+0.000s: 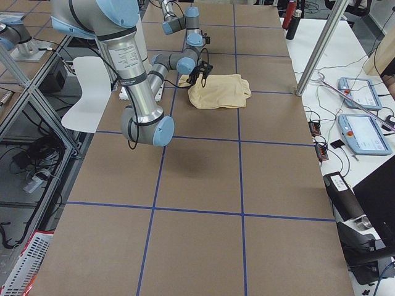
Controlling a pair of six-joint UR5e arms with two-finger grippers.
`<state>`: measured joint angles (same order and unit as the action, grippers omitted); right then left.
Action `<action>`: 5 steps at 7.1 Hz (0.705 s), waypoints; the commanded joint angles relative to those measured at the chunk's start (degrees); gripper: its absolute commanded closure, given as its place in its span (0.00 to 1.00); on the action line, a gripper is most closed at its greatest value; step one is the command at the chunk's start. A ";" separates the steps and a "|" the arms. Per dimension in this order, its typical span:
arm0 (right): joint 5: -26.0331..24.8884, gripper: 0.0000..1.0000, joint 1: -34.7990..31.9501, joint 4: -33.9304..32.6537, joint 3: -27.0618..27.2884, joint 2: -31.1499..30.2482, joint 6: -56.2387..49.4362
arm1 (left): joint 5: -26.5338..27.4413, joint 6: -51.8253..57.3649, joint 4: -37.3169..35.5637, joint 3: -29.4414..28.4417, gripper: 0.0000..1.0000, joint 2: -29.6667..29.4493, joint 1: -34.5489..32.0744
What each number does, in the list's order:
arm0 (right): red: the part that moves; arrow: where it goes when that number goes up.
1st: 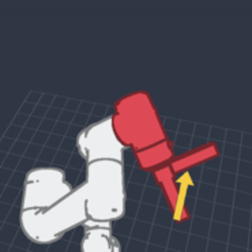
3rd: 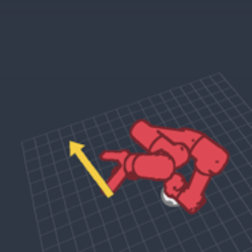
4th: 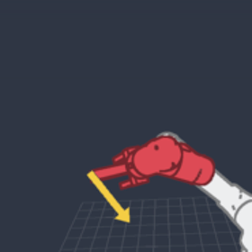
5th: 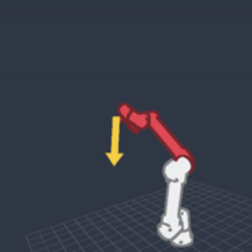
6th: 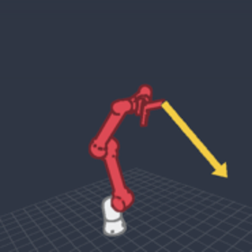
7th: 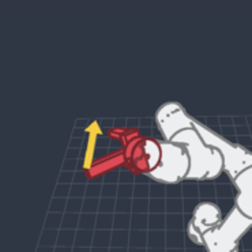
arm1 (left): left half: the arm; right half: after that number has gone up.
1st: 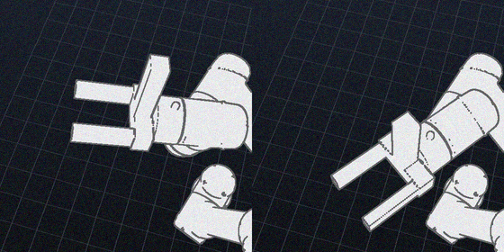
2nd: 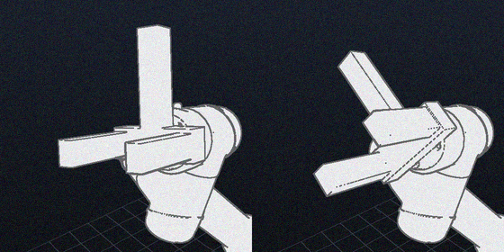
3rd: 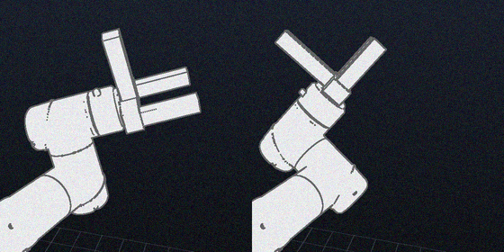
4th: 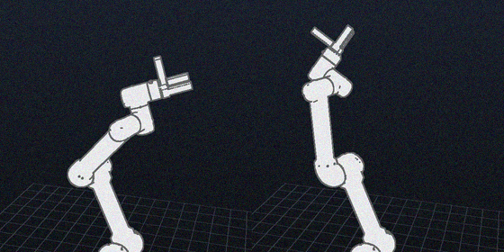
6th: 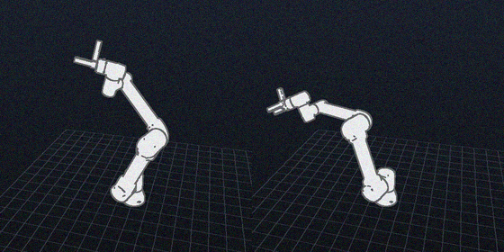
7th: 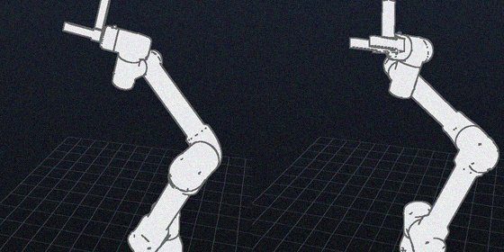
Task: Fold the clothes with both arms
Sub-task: 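Lift the bundle's near edge with both grippers and fold it away from the robot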
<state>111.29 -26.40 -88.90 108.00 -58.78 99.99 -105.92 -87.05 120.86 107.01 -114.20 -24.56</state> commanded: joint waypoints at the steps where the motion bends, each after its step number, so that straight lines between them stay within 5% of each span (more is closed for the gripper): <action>1: -0.02 1.00 -4.96 -0.05 -3.22 3.48 -3.39 | -3.05 4.24 -0.10 -0.57 1.00 -0.24 -6.52; 3: -0.55 1.00 -8.83 3.00 -9.35 6.91 -4.02 | -3.06 6.54 -0.09 -5.03 1.00 -4.16 -9.61; 5: -1.17 1.00 -11.39 15.73 -19.01 8.67 -3.93 | -3.15 6.80 0.34 -10.83 1.00 -9.01 -11.90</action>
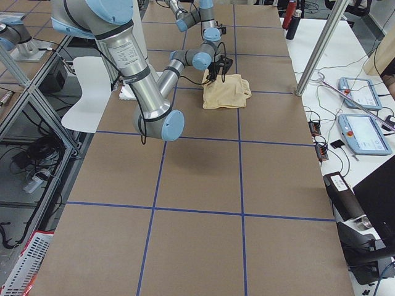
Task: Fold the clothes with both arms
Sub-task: 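Lay the folded edge onto the bundle's far end with both grippers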
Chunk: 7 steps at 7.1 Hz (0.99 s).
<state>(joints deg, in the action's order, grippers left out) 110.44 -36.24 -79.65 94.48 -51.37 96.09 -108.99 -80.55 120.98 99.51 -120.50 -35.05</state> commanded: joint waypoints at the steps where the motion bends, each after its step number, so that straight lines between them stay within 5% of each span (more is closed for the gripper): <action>1: -0.31 1.00 -2.42 7.05 -9.10 4.06 -0.02 | 0.00 1.61 0.48 -5.88 1.00 -3.16 -2.56; 4: -1.79 1.00 -3.84 7.06 -12.20 6.54 -0.28 | 0.00 3.12 5.47 -14.32 1.00 -5.18 -4.85; 7: -3.30 1.00 -3.75 9.06 -21.67 11.10 -0.55 | 0.00 3.21 5.58 -14.96 1.00 -5.54 -5.12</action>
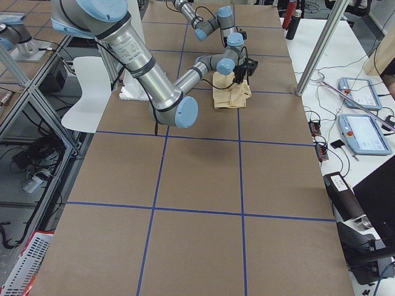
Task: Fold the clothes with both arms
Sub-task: 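Lay the folded edge onto the bundle's far end with both grippers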
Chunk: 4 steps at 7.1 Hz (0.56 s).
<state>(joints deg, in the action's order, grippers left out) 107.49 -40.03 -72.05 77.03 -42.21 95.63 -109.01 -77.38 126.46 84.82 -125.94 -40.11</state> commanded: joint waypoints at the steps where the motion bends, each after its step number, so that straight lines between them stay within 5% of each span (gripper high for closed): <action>1: -0.36 1.00 0.04 2.00 -5.56 2.22 -0.01 | 0.02 0.13 0.54 -1.13 1.00 -0.71 0.03; 4: -0.27 1.00 0.40 2.09 -6.36 2.40 -0.09 | 0.02 0.04 7.30 -8.43 1.00 -2.56 0.03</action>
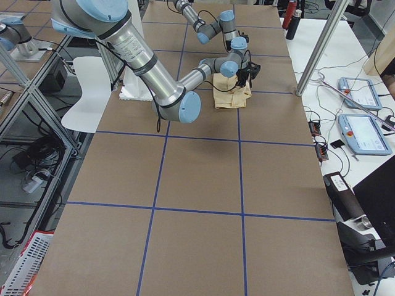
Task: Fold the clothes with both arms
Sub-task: 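Lay the folded edge onto the bundle's far end with both grippers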
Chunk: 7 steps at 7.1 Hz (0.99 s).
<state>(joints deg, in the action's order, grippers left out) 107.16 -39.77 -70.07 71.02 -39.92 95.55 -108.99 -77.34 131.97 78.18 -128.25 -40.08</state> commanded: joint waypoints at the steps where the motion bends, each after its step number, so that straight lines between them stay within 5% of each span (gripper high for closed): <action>1: 0.07 1.00 0.31 0.11 -0.36 0.11 -0.01 | 0.00 0.08 1.89 -1.81 1.00 -0.33 0.00; 2: -0.02 0.91 0.39 1.85 -0.36 0.02 0.08 | 0.00 0.08 1.98 -1.81 0.85 -0.33 0.00; 3: 0.07 0.61 0.40 2.12 -0.45 -0.24 0.08 | 0.09 0.08 1.98 -1.81 0.55 -0.33 0.00; 4: -0.02 0.01 0.40 2.21 -0.80 -0.24 -0.01 | 0.09 -0.01 1.98 -1.72 0.36 -0.33 0.00; 5: -0.11 0.01 0.13 2.56 -1.06 -0.42 -0.01 | 0.09 -0.09 2.06 -1.63 0.14 -0.33 -0.09; 7: -0.02 0.00 -1.62 2.65 -2.29 -0.42 -0.10 | 0.09 0.34 2.07 -1.54 0.04 -0.16 -1.39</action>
<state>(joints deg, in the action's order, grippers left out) 107.12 -40.38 -67.50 69.43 -40.30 95.52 -108.90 -77.16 134.02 76.59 -128.51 -40.58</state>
